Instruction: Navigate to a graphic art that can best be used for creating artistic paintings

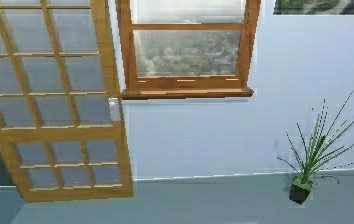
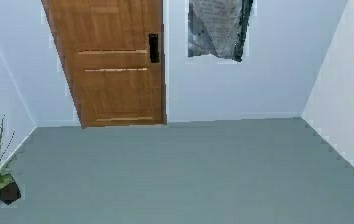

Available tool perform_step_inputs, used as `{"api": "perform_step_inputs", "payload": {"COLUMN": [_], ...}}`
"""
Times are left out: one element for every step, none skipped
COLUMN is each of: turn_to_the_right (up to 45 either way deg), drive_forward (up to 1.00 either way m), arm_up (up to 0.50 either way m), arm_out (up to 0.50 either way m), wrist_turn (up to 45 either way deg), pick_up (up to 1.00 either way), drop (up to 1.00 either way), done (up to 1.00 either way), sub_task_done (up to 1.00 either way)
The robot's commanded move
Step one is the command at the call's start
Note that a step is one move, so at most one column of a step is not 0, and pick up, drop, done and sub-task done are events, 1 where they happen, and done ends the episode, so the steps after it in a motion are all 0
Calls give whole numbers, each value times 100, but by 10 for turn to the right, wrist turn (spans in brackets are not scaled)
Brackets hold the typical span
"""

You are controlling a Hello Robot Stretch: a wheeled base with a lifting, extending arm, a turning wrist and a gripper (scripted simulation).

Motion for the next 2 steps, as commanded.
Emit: {"api": "perform_step_inputs", "payload": {"turn_to_the_right": [-450, -210], "drive_forward": [0, 0], "arm_up": [0, 0], "arm_out": [0, 0], "wrist_turn": [0, 0], "pick_up": [0, 0], "drop": [0, 0], "done": [0, 0], "sub_task_done": [0, 0]}}
